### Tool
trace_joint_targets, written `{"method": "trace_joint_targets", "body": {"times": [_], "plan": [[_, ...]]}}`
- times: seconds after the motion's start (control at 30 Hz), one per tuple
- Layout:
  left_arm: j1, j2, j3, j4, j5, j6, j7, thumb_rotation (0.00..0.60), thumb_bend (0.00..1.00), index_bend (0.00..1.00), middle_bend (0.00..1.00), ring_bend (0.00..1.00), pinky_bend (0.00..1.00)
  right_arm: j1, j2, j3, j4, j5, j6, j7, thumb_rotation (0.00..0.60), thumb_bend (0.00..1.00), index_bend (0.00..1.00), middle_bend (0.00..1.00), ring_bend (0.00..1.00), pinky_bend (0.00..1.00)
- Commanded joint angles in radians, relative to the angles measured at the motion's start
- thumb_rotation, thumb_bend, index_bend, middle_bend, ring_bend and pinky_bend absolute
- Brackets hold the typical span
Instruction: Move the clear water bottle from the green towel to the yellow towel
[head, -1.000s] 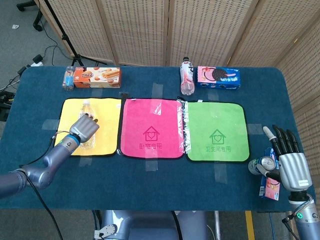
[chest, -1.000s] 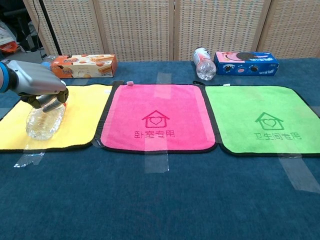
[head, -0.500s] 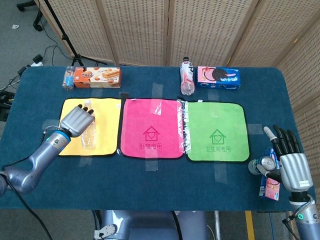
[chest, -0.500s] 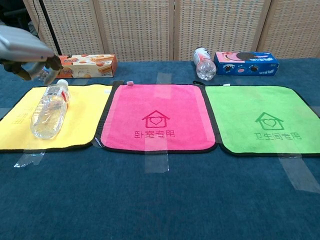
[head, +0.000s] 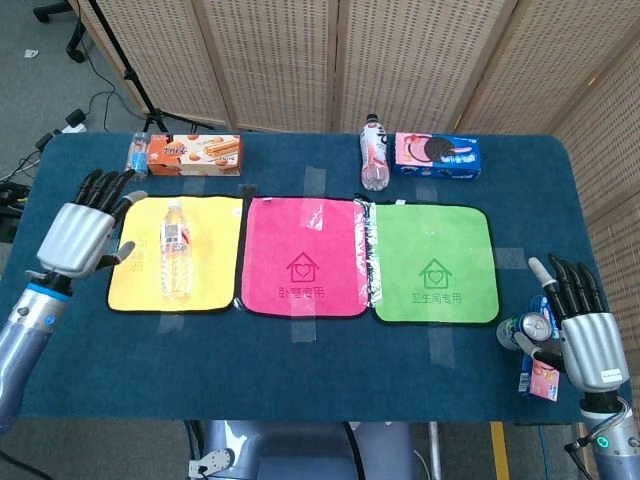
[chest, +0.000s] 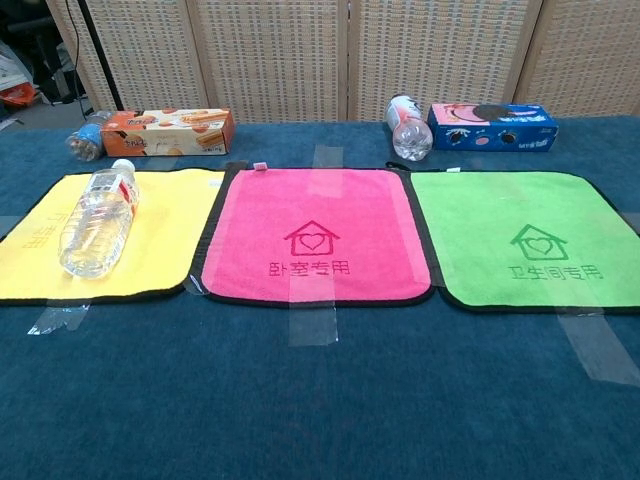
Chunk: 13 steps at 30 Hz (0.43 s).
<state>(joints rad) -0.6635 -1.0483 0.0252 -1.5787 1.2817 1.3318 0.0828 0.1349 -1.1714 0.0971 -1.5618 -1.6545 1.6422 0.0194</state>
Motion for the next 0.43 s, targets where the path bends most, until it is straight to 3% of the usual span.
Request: {"method": "trace_joint_targets", "body": {"times": [0.03, 0.27, 0.43], "plan": [[0.134, -0.028, 0.004, 0.011, -0.006, 0.119, -0.059, 0.600, 0.00, 0.00, 0.00, 0.00, 0.00, -0.005, -0.002, -0.004, -0.001, -0.003, 0.003, -0.008, 0.600, 0.00, 0.00, 0.00, 0.00, 0.00], [0.319, -0.091, 0.016, 0.014, -0.051, 0.271, -0.139, 0.600, 0.00, 0.00, 0.00, 0.00, 0.00, -0.014, -0.010, -0.006, -0.011, 0.016, -0.004, -0.043, 0.600, 0.00, 0.00, 0.00, 0.00, 0.00], [0.393, -0.116, 0.025, 0.043, -0.060, 0.287, -0.202, 0.600, 0.00, 0.00, 0.00, 0.00, 0.00, -0.016, -0.019, 0.003, -0.008, 0.048, -0.019, -0.084, 0.600, 0.00, 0.00, 0.00, 0.00, 0.00]]}}
